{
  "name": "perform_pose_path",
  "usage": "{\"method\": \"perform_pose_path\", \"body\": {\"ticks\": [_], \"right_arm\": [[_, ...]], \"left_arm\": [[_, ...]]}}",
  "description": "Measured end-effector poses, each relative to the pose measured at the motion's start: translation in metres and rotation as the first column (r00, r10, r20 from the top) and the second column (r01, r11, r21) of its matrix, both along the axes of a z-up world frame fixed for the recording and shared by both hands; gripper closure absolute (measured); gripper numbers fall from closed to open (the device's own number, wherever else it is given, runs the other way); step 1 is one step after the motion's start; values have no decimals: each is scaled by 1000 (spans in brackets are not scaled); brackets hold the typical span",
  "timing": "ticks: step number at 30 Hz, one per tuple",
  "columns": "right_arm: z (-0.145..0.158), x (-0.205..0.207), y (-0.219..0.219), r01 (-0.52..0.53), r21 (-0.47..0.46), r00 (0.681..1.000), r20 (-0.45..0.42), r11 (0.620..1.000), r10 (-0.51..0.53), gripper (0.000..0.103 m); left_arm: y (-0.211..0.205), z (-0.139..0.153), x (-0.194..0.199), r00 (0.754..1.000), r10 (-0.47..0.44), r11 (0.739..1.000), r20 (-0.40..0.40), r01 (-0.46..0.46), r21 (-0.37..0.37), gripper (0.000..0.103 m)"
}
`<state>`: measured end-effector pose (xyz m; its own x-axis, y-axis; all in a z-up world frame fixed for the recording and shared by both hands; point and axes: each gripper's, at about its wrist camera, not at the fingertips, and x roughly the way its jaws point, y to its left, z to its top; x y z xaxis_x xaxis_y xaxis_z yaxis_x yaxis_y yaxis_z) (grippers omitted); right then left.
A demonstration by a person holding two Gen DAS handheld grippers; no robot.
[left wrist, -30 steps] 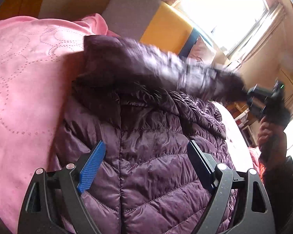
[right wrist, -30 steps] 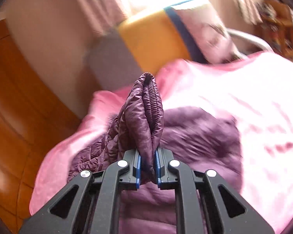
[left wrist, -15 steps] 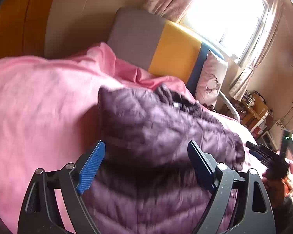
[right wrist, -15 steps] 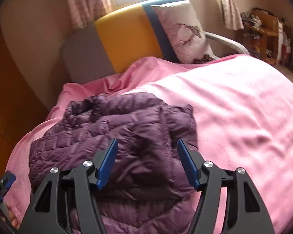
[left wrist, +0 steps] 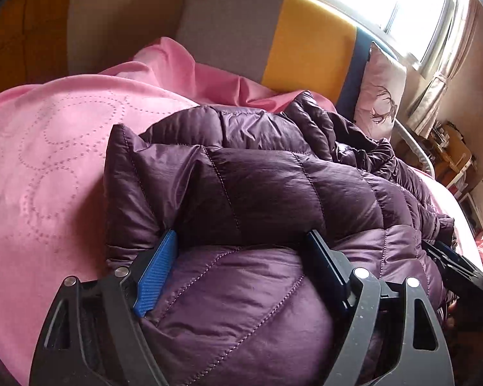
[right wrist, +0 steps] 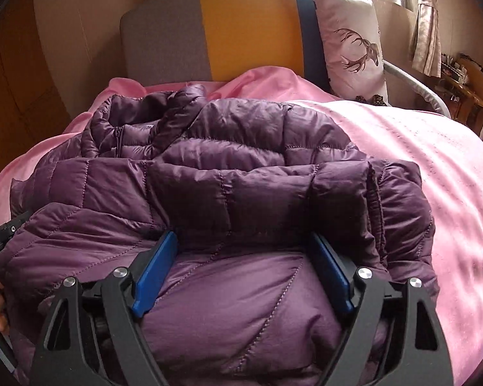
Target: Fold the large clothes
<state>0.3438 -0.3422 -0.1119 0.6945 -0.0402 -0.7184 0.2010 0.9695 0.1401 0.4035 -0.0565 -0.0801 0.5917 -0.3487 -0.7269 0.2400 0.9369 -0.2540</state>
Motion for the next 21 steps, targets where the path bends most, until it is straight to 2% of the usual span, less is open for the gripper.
{"method": "perform_pose_path", "body": {"ticks": [3, 11, 14, 16, 18, 19, 21], "right_arm": [[-9, 12, -3, -11, 13, 1000, -19, 1000, 11, 20], [-14, 20, 0, -11, -1, 999, -32, 1000, 11, 19], [-12, 18, 1, -10, -6, 1000, -28, 1000, 10, 19], [-11, 18, 2, -11, -3, 1000, -23, 1000, 11, 18], [-10, 18, 2, -13, 3, 1000, -19, 1000, 13, 17], [-9, 18, 1, -14, 5, 1000, -19, 1000, 14, 17], [-9, 18, 2, -13, 2, 1000, -18, 1000, 13, 17]], "left_arm": [[4, -8, 6, 1000, -2, 1000, -10, 1, -29, 22], [1, -8, 0, 1000, 2, 1000, -2, -2, 3, 22], [-9, 16, -15, 998, 48, 994, 42, -52, 91, 23], [-14, 34, -28, 995, 27, 999, 92, -31, 43, 23], [-28, 49, -39, 990, -11, 998, 142, 3, 57, 23], [-36, 51, -40, 988, -33, 997, 150, 23, 68, 23], [-50, 42, -35, 991, -61, 994, 116, 50, 96, 23]]}}
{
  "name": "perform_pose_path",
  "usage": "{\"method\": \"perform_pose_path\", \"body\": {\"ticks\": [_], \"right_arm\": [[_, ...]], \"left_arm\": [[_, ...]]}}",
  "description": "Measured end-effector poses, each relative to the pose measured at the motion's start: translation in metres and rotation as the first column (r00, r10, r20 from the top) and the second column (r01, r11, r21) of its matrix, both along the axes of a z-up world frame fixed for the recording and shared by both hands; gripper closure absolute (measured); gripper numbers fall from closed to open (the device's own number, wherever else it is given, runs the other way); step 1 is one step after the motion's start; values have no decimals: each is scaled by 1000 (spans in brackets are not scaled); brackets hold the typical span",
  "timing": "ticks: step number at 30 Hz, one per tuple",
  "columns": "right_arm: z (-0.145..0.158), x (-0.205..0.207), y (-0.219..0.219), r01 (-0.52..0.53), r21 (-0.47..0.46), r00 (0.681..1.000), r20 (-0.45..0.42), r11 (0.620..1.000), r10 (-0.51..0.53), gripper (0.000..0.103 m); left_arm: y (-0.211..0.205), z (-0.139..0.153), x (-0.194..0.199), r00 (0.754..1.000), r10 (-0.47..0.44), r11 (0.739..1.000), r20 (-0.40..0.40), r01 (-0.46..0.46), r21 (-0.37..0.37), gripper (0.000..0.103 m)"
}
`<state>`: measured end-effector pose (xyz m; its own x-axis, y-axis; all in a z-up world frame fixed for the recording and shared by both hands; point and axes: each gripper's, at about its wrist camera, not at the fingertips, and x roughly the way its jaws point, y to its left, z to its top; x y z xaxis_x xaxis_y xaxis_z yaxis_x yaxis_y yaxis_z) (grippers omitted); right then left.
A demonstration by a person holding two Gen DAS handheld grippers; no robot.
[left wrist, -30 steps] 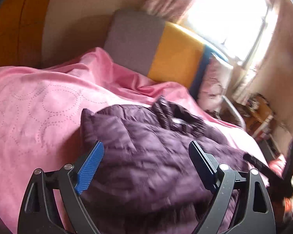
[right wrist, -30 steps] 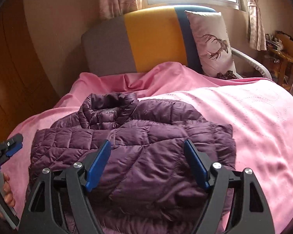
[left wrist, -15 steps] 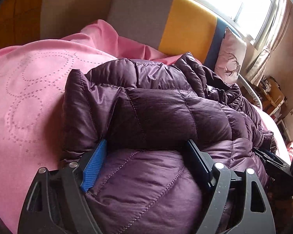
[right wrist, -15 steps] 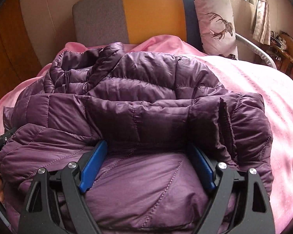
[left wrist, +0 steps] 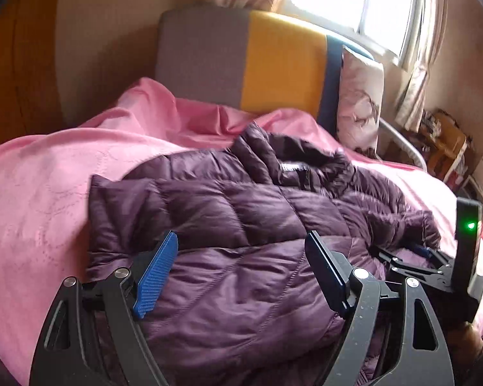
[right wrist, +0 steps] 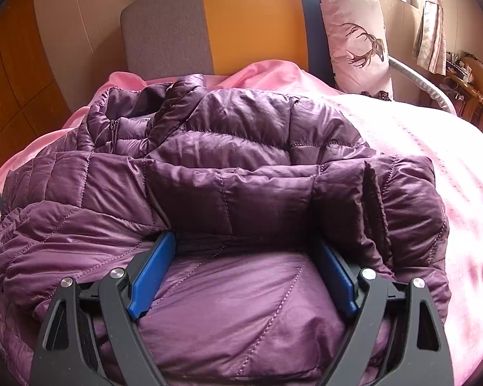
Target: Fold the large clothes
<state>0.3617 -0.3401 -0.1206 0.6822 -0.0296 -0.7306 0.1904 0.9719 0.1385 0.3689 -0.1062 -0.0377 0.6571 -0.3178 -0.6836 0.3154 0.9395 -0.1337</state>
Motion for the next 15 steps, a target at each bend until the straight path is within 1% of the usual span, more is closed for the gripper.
{"method": "perform_pose_path", "body": {"ticks": [2, 3, 4, 7, 11, 13, 14, 15], "right_arm": [[0, 0, -1, 0, 9, 1000, 4, 1000, 0, 17], [-1, 0, -1, -1, 14, 1000, 5, 1000, 1, 17], [-1, 0, -2, -2, 16, 1000, 5, 1000, 2, 17], [-3, 1, -2, -3, 11, 1000, 3, 1000, 3, 16], [-2, 1, -1, -2, 3, 1000, 0, 1000, 2, 16], [-1, 1, 0, -1, -3, 1000, -1, 1000, 1, 16], [1, 0, 1, 0, -8, 1000, -2, 1000, 0, 15], [4, -1, 2, -2, -10, 1000, -3, 1000, 2, 13]], "left_arm": [[-6, -19, 9, 998, 6, 1000, -59, -4, 26, 23], [-6, -32, 13, 997, 14, 1000, -82, -12, 27, 23], [-4, -40, 14, 996, 16, 1000, -85, -15, 15, 23], [0, -47, 16, 996, 20, 1000, -84, -20, 0, 22], [-1, -44, 15, 996, 22, 1000, -89, -21, 13, 22], [2, -31, 8, 995, 46, 999, -90, -45, 18, 20], [5, -23, -1, 994, 64, 998, -85, -62, 19, 16], [8, -18, -9, 994, 71, 997, -77, -70, 16, 15]]}}
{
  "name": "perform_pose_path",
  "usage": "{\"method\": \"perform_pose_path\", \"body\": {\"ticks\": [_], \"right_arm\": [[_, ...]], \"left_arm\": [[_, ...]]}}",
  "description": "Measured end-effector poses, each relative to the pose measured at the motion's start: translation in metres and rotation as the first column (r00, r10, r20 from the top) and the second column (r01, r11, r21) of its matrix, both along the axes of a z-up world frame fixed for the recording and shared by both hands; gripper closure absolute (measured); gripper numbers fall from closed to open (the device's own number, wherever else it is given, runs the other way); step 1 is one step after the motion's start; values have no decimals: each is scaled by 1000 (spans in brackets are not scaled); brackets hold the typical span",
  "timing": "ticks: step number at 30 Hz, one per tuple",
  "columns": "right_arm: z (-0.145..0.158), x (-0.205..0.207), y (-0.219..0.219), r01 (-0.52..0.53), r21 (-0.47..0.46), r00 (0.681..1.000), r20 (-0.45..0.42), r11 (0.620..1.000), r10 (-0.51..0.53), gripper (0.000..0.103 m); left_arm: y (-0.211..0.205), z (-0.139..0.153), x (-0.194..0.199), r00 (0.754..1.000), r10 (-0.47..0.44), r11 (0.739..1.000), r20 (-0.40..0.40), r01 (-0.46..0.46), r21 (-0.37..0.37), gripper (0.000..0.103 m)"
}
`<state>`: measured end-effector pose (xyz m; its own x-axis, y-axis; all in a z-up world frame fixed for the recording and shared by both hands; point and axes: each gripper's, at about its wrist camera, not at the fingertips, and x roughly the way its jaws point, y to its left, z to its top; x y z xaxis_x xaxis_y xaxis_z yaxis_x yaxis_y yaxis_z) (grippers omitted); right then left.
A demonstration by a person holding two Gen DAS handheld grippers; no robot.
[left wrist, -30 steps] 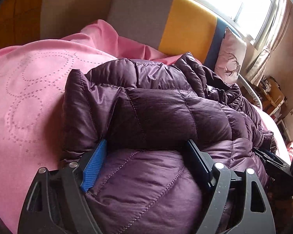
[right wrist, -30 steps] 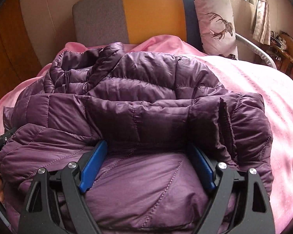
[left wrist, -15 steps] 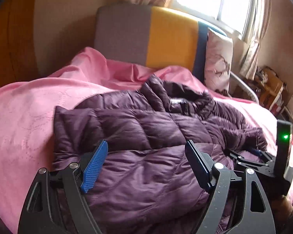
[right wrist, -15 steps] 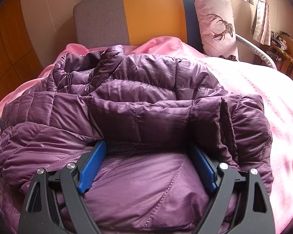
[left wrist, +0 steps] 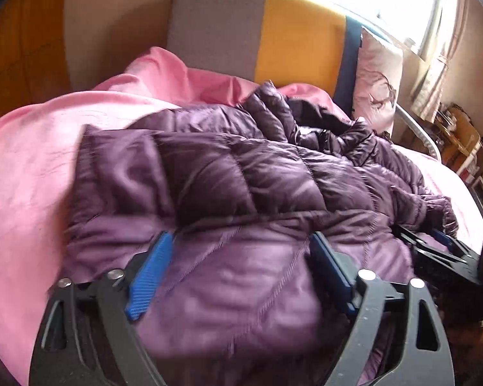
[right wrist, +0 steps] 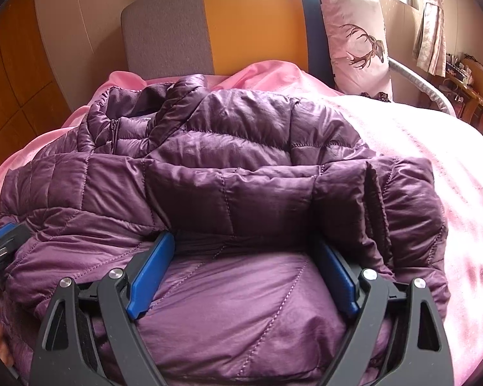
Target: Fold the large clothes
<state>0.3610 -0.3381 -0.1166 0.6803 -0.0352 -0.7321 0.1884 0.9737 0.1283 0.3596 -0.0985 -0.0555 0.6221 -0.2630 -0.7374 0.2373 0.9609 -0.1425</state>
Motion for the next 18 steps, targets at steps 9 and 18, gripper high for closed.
{"method": "perform_pose_path", "body": {"ticks": [9, 18], "right_arm": [[40, -70, 13, -2, 111, 999, 34, 994, -2, 2], [40, -158, 22, -2, 183, 1000, -17, 983, 5, 2]], "left_arm": [[33, 46, -95, 990, 36, 999, 138, -35, -7, 11], [58, 35, -152, 991, 65, 998, 113, -66, 6, 11]]}}
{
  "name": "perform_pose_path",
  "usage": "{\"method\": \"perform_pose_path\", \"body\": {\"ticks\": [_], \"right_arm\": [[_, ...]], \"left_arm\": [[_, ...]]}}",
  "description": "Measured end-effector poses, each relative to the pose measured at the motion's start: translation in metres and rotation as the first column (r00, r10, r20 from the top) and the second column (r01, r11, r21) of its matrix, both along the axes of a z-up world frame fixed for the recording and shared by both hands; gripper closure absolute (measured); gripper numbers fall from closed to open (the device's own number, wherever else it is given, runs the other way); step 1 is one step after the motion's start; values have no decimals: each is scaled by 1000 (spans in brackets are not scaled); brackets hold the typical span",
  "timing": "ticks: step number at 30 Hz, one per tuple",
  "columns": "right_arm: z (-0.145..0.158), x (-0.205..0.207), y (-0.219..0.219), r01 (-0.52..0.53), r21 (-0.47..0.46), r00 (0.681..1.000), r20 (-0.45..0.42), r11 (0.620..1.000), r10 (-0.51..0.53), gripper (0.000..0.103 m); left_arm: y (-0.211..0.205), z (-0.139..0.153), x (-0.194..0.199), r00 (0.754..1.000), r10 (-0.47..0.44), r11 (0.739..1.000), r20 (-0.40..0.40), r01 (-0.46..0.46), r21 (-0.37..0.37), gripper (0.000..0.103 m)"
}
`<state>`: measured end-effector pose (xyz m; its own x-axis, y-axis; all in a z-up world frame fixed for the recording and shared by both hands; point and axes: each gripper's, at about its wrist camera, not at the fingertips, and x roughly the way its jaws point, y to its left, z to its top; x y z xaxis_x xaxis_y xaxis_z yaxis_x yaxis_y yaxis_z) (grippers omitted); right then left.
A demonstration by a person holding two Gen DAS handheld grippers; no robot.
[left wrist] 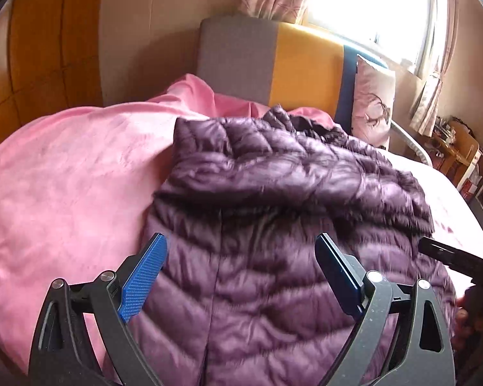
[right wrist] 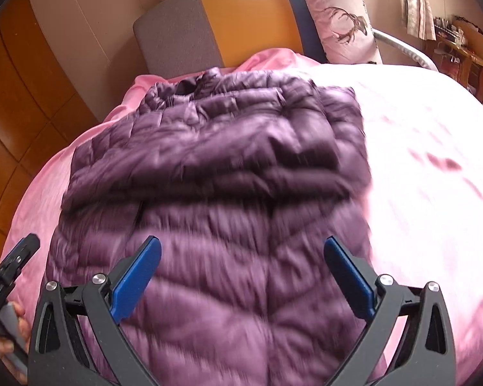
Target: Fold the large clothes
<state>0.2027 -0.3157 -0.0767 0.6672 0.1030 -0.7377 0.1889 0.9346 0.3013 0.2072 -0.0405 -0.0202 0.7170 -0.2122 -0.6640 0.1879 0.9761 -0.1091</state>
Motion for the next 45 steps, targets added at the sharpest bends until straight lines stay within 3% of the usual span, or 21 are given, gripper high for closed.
{"method": "perform_pose_path", "body": {"ticks": [9, 13, 19, 25, 32, 36, 39, 45], "right_arm": [[-9, -64, -27, 61, -13, 998, -14, 998, -62, 2], [-19, -89, -39, 80, 16, 996, -44, 997, -80, 2], [-28, -120, -32, 11, 37, 998, -67, 999, -8, 2], [-41, -152, -13, -59, 90, 994, -81, 994, 67, 2], [-50, -181, -13, -95, 172, 993, -58, 980, 107, 2], [-54, -185, -10, -116, 180, 991, -46, 977, 126, 3], [-53, -180, -7, -147, 161, 986, -60, 976, 159, 5], [-53, -186, -6, -207, 173, 971, -86, 963, 224, 22]], "left_arm": [[28, -19, -40, 999, 4, 999, -32, -3, 32, 11], [59, -32, -56, 997, 17, 999, -73, -19, -26, 11], [113, -47, -85, 988, -4, 989, -155, -19, -146, 11], [130, -64, -114, 978, -29, 985, -208, -8, -174, 11], [129, -75, -130, 962, -86, 978, -259, 32, -205, 18], [132, -80, -134, 956, -98, 972, -278, 32, -232, 18], [130, -81, -135, 957, -105, 978, -272, 49, -204, 24], [137, -81, -134, 949, -139, 961, -285, 59, -272, 39]]}}
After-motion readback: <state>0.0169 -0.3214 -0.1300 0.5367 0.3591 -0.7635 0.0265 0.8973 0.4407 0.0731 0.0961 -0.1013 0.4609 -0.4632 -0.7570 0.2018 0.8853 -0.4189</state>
